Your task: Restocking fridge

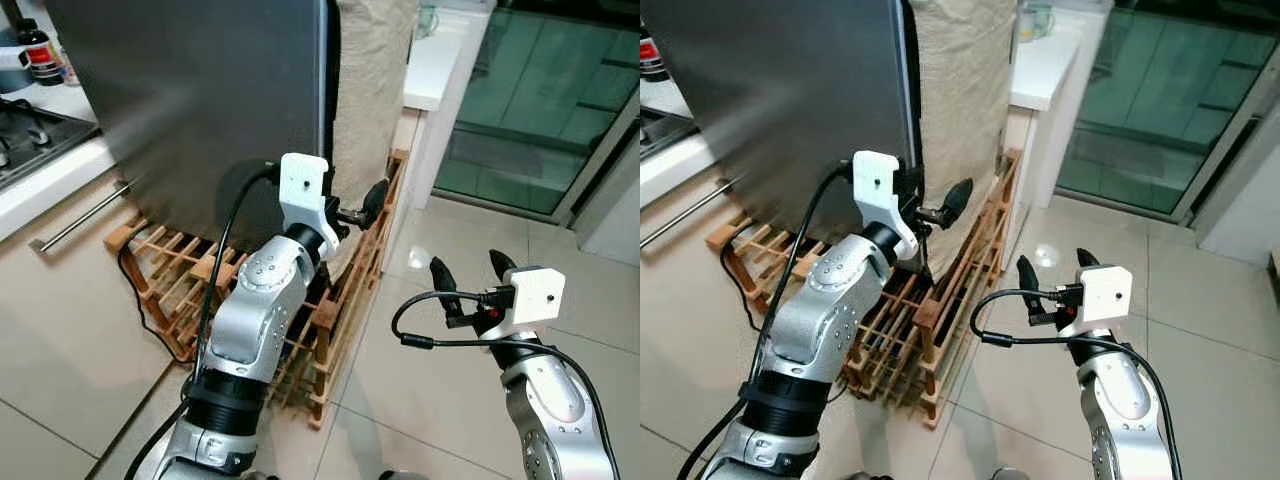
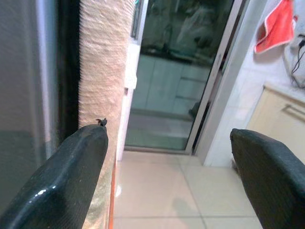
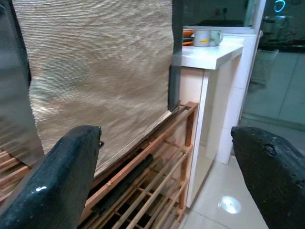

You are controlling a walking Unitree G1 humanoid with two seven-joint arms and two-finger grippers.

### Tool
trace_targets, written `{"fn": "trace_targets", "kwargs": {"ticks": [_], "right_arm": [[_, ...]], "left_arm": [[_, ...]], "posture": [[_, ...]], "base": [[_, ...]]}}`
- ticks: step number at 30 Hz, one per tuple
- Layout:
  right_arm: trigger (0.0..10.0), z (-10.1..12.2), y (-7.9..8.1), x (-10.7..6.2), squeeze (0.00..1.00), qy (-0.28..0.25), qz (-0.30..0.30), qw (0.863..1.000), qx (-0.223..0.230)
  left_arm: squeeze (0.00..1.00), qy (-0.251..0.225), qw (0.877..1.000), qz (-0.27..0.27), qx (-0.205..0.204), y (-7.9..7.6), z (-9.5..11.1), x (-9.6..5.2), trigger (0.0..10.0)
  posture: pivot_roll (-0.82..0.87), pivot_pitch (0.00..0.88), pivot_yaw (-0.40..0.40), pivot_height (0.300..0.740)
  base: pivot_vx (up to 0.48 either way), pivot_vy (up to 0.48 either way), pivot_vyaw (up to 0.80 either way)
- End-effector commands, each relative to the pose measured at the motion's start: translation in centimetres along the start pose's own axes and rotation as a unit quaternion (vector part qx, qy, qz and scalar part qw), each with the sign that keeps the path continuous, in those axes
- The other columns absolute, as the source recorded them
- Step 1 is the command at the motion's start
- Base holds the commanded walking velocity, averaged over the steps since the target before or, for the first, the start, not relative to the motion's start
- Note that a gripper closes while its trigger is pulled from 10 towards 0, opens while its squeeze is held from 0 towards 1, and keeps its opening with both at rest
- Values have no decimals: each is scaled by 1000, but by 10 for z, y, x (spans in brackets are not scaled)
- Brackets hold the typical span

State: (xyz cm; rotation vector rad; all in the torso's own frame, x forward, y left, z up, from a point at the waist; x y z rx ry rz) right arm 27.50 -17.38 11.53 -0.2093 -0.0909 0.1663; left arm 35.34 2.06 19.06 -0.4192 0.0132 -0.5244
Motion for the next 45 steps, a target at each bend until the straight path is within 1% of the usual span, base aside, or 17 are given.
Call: {"fn": "trace_targets", "kwargs": {"ticks": [1,8,12,17,21,23,30,35,39,45], "right_arm": [[10000,6,-3,2,0,-11,-5,1000,0],[10000,6,-4,1,0,-9,-8,1000,-2],[10000,5,-4,1,0,-9,-8,1000,-2],[10000,6,-5,2,0,-9,-10,1000,-3],[10000,6,-5,3,0,-9,-10,1000,-3],[10000,7,-5,4,0,-11,-11,1000,-4],[10000,6,-6,2,0,-9,-14,1000,-5],[10000,6,-6,2,0,-9,-15,1000,-5],[10000,6,-6,2,0,-8,-15,1000,-5],[10000,4,-8,2,0,-6,-18,1000,-6]], "left_arm": [[0,-2,1000,27,7,8,0,3,10000],[0,-11,998,58,2,16,3,6,10000],[0,-12,998,58,-2,15,3,8,10000],[0,-7,999,33,-1,4,2,17,10000],[0,-3,1000,27,3,1,0,21,10000],[0,-3,1000,27,6,0,-1,26,10000],[0,-8,1000,25,6,-4,2,33,10000],[0,-14,1000,19,2,-8,5,42,10000],[0,-17,1000,14,0,-11,8,45,10000],[0,-18,1000,-5,-12,-22,10,48,10000]], "posture": [[-131,0,41,727],[-133,0,42,727],[-133,0,42,727],[-134,0,41,727],[-135,0,41,727],[-143,0,46,727],[-148,0,49,727],[-150,0,48,727],[-153,0,49,727],[-158,0,50,727]], "base": [[0,0,0],[0,0,0],[0,0,0],[0,0,0],[0,0,0],[0,0,0],[0,0,0],[0,0,0],[0,0,0],[0,0,0]]}}
Point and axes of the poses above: a point about 5 cm out from each wrist's last joint towards the gripper, its own x axis pointing out of the wrist towards the gripper, its own z axis along the axis of the wrist's last joint, y = z × x, the point moved 4 cm from there along x, pointing out of the wrist towards the gripper, and after that the axes turned 13 degrees about -x, right-handed, at the moved point
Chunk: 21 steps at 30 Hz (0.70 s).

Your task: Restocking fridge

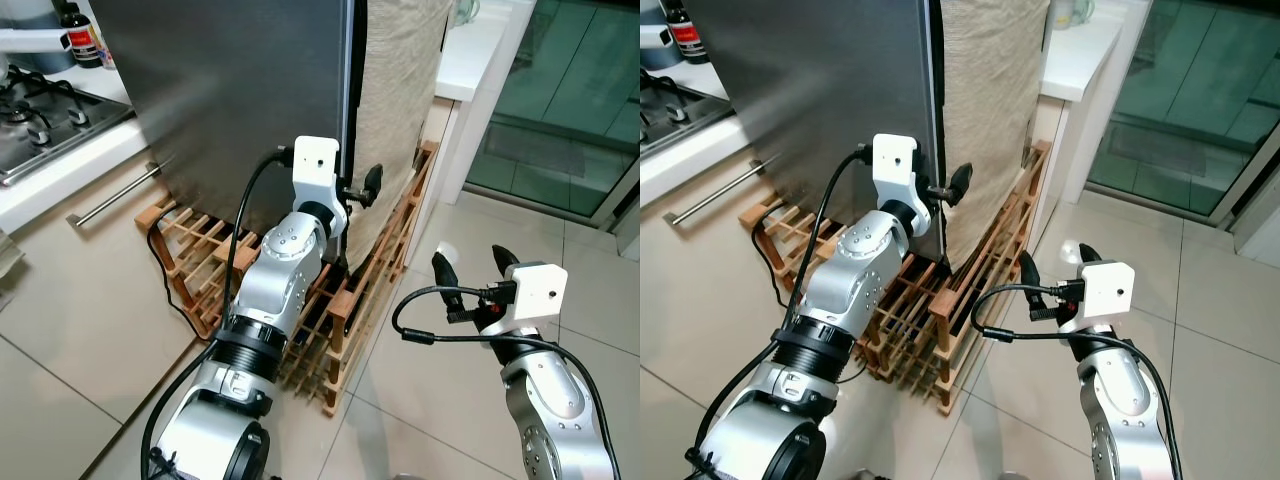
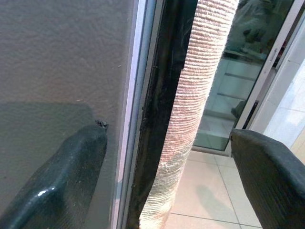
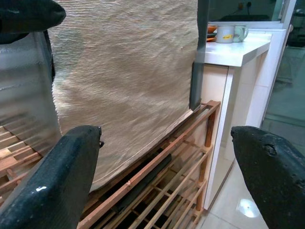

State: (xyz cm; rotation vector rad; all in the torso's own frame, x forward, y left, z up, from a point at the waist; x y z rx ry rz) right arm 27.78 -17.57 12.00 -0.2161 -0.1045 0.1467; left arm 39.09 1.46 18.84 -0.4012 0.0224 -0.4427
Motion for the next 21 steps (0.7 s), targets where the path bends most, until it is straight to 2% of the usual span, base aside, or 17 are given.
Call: {"fn": "trace_targets", "kwargs": {"ticks": [1,5,9,13,17,20,21], "right_arm": [[10000,-1,-5,0,0,1,-8,1000,-2],[10000,-2,-6,0,0,2,-8,1000,-3],[10000,-2,-5,0,0,3,-7,1000,-2],[10000,-3,-6,-2,0,4,-9,1000,-3],[10000,-3,-6,-2,0,4,-11,1000,-4],[10000,-2,-7,-2,0,4,-13,1000,-6],[10000,-3,-9,-1,0,5,-20,1000,-10]], "left_arm": [[0,-16,998,-53,-25,-41,10,10,10000],[0,-13,997,-67,-28,-49,9,9,10000],[0,-11,997,-69,-31,-49,8,9,10000],[0,-2,994,-92,-51,-59,10,7,10000],[0,0,993,-102,-56,-62,12,4,10000],[0,3,992,-111,-54,-56,15,-5,10000],[0,5,992,-111,-51,-44,15,-15,10000]], "posture": [[-158,0,50,727],[-157,0,49,727],[-158,0,50,727],[-160,0,51,727],[-160,0,53,727],[-156,0,55,727],[-154,0,56,727]], "base": [[0,0,0],[0,0,0],[0,0,0],[0,0,0],[0,0,0],[0,0,0],[0,0,0]]}}
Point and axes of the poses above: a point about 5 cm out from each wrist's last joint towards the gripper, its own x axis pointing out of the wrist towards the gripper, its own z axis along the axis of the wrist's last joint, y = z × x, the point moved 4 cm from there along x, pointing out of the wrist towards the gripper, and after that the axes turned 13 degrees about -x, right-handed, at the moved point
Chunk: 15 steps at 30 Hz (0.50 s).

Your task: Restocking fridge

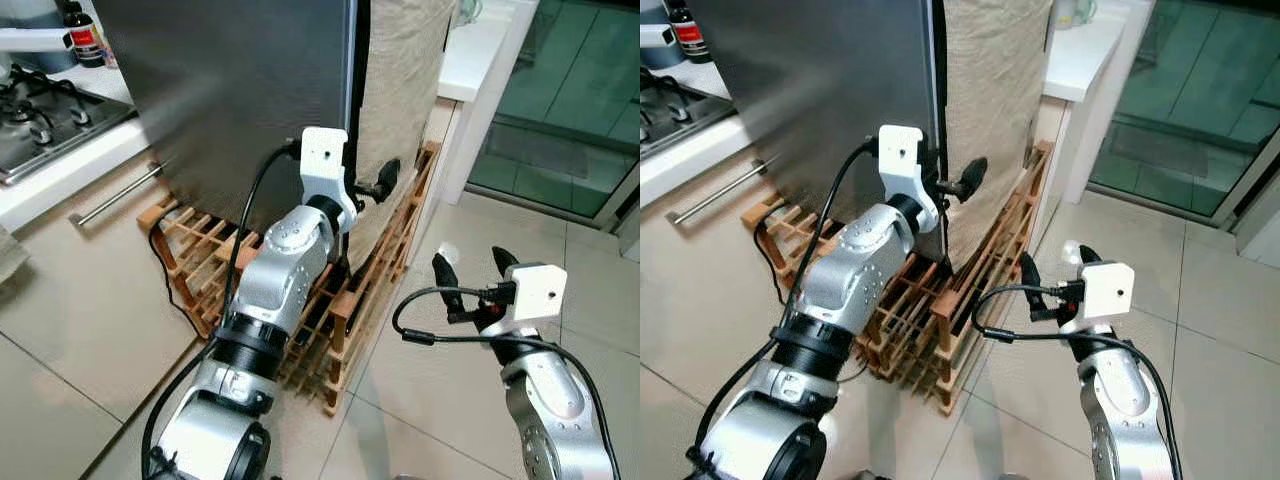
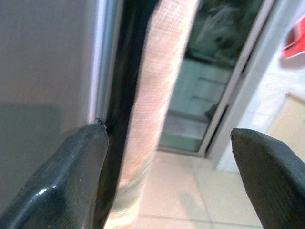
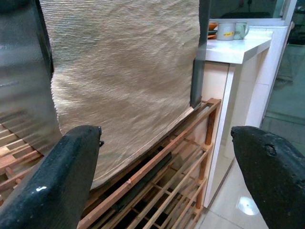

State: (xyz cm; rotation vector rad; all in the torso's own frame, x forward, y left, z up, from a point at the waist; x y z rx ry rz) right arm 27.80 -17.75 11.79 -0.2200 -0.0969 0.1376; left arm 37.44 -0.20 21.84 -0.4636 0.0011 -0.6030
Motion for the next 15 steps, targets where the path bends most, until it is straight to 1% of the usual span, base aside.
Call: {"fn": "trace_targets", "kwargs": {"ticks": [1,3,4,5,6,7,8,9,10,11,12,13,14,15], "right_arm": [[10000,0,-9,-1,0,2,-20,1000,-12],[10000,0,-10,-1,0,2,-22,1000,-16],[10000,0,-10,-1,0,1,-22,1000,-17],[10000,0,-10,-1,0,1,-22,1000,-17],[10000,1,-10,0,0,-2,-22,1000,-18],[10000,2,-10,1,0,-3,-23,1000,-18],[10000,3,-11,1,0,-3,-23,1000,-18],[10000,3,-11,2,0,-4,-23,1000,-17],[10000,4,-12,3,0,-4,-24,1000,-18],[10000,4,-12,3,0,-4,-24,1000,-18],[10000,3,-13,4,0,-3,-25,1000,-19],[10000,4,-13,6,0,-4,-24,1000,-20],[10000,4,-13,6,0,-4,-24,1000,-20],[10000,4,-13,9,0,-4,-22,1000,-21]], "left_arm": [[0,0,1000,-29,-12,-7,-4,-15,10000],[0,-10,1000,-27,2,0,-1,-25,10000],[0,-16,1000,-24,2,5,0,-31,10000],[0,-16,1000,-24,2,5,0,-31,10000],[0,-38,999,8,17,27,3,-50,10000],[0,-48,998,29,35,40,5,-62,10000],[0,-57,996,45,54,49,7,-73,10000],[0,-61,995,53,66,54,8,-79,10000],[0,-57,993,74,75,63,5,-90,10000],[0,-57,993,74,75,63,5,-90,10000],[0,-52,990,102,80,73,2,-97,10000],[0,-50,987,131,82,83,1,-100,10000],[0,-50,987,131,82,83,1,-100,10000],[0,-47,979,182,77,101,-2,-102,10000]], "posture": [[-148,0,57,727],[-142,0,58,727],[-140,0,58,727],[-140,0,58,727],[-126,0,53,727],[-123,0,52,727],[-118,0,49,727],[-112,0,44,727],[-107,0,40,727],[-107,0,40,727],[-96,0,30,727],[-95,0,28,727],[-95,0,28,727],[-93,0,21,727]], "base": [[0,0,0],[0,0,0],[0,0,0],[0,0,0],[0,0,0],[0,0,0],[0,0,-425],[0,0,-425],[0,0,-675],[0,0,-675],[0,0,-656],[0,0,-656],[0,0,-656],[0,0,-656]]}}
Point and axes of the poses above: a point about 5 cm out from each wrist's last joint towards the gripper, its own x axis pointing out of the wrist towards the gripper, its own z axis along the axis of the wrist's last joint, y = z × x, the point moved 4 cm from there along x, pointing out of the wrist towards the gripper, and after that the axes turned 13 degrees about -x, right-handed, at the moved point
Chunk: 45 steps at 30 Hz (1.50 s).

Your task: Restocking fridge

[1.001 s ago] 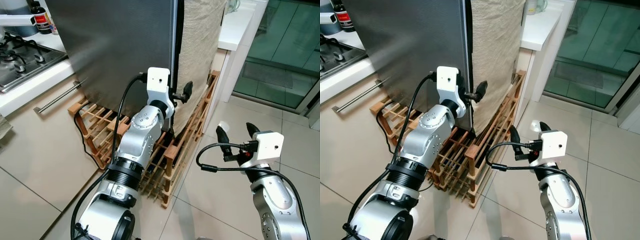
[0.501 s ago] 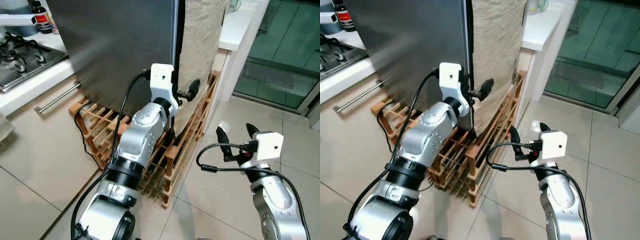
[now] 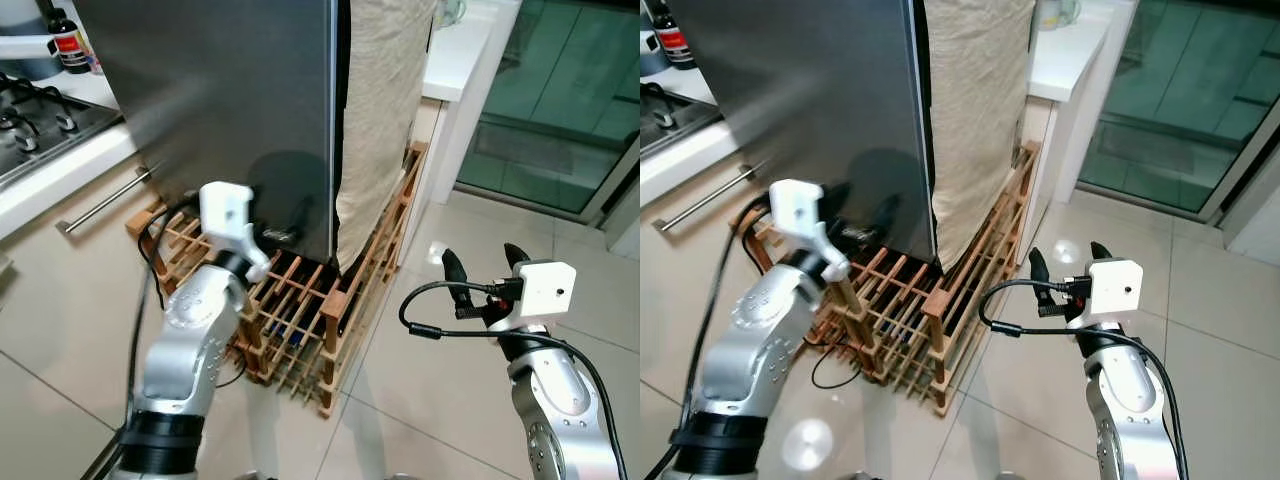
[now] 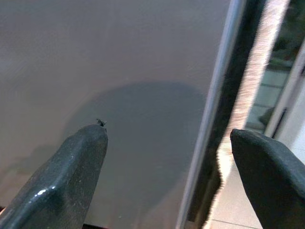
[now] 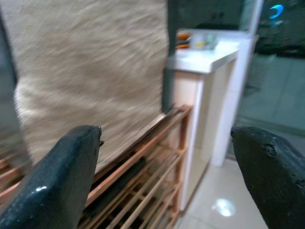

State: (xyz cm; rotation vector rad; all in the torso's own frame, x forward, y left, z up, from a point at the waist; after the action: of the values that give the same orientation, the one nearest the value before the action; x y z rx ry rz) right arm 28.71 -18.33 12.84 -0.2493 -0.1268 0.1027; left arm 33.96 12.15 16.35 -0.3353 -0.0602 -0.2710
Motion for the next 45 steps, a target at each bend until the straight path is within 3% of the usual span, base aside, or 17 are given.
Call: {"fn": "trace_targets", "kwargs": {"ticks": [1,6,14,22,32,38,45], "right_arm": [[10000,-4,-4,2,0,7,-3,1000,-5],[10000,-2,-3,5,0,3,-2,1000,-7],[10000,-7,0,8,0,10,-12,1000,4],[10000,-6,5,11,0,8,-1,1000,5],[10000,-4,15,12,0,3,2,1000,15],[10000,-6,19,12,0,3,1,1000,20],[10000,-6,22,11,0,1,2,1000,23]], "left_arm": [[0,5,999,42,1,11,-4,5,10000],[0,10,997,65,32,18,-6,13,10000],[0,6,997,62,34,1,-12,19,10000],[0,-23,997,64,45,-5,4,21,10000],[0,-70,993,90,31,-6,42,42,10000],[0,-68,994,81,29,-14,44,49,10000],[0,-65,991,116,19,-4,50,58,10000]], "posture": [[-93,0,21,727],[-99,0,22,727],[-93,0,17,727],[-75,0,-1,727],[-67,0,17,727],[-54,0,29,727],[-62,0,42,727]], "base": [[0,0,-650],[0,0,-650],[0,0,-638],[0,0,-641],[0,0,0],[0,0,0],[0,0,0]]}}
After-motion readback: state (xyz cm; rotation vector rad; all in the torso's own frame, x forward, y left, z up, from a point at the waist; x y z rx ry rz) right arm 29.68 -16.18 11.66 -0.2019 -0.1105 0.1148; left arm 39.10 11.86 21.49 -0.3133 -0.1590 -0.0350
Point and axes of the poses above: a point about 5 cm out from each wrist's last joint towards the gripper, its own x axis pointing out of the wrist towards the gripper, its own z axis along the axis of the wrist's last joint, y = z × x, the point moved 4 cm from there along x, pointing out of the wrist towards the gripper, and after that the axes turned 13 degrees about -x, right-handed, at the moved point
